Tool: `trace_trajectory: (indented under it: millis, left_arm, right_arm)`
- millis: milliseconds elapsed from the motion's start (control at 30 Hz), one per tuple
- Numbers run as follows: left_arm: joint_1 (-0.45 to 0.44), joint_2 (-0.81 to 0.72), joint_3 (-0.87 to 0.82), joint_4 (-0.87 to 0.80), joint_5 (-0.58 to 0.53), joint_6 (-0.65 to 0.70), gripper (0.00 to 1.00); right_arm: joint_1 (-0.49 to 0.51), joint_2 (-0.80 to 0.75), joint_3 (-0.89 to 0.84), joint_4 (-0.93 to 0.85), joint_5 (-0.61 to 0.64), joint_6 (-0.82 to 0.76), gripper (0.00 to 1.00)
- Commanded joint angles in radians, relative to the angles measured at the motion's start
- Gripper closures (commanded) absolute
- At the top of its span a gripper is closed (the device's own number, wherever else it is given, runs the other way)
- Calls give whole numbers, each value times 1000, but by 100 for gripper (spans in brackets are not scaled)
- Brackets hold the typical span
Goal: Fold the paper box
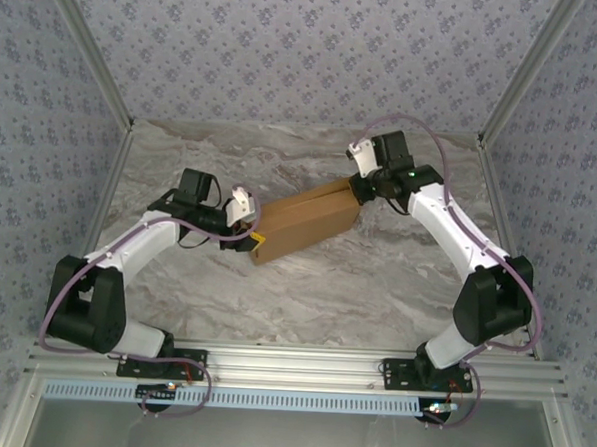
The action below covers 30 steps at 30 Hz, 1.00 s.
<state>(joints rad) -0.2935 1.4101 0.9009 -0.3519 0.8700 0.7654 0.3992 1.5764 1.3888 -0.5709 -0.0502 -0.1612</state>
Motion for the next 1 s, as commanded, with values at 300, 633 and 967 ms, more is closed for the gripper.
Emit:
trace_trajectory:
  millis: [300,633,967]
  left_arm:
    - [6,45,56,24,-9,-15,41]
    - [17,44,61,43,-16,-71,35]
    - [20,-10,39,79,-37,-131,27]
  right_arm:
    - [50,15,29,-101,133,166,89]
    - [49,-12,-55,-55,153,183,92]
    - [54,-19,-59,-44,139,208,92]
